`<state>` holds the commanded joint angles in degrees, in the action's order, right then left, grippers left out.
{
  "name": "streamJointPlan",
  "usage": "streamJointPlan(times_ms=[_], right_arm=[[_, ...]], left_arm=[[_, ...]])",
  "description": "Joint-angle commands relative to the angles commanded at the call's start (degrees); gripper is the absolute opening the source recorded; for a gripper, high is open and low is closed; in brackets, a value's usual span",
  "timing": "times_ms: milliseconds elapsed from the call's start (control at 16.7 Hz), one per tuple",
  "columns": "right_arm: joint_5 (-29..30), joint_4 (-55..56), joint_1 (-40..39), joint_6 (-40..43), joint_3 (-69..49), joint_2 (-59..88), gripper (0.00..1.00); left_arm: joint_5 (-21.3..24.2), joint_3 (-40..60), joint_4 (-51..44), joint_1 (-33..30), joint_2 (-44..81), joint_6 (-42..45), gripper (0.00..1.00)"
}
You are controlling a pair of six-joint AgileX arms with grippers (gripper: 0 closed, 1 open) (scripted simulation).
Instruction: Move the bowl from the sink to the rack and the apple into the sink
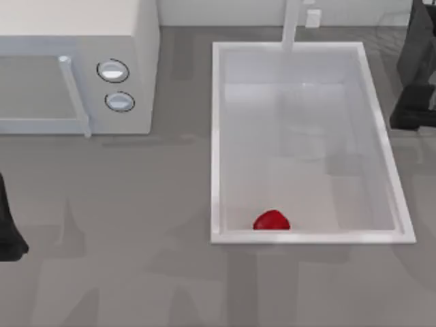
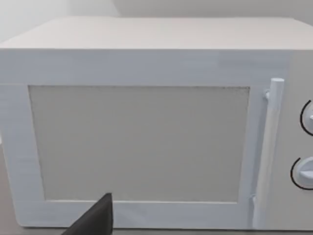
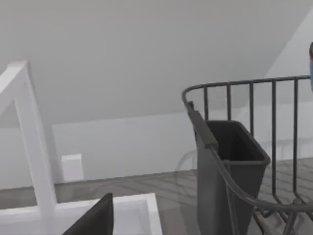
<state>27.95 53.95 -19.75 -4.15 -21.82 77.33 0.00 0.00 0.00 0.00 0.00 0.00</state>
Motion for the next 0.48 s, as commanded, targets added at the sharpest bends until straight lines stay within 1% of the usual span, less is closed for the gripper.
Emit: streamJointPlan(times_ms=[480], right_arm=[[-15.89, -34.65, 13.69, 1.32, 13.46, -52.20, 1.00]], left_arm=[[0.00, 0.00, 0.00, 0.00, 0.00, 0.00, 1.00]])
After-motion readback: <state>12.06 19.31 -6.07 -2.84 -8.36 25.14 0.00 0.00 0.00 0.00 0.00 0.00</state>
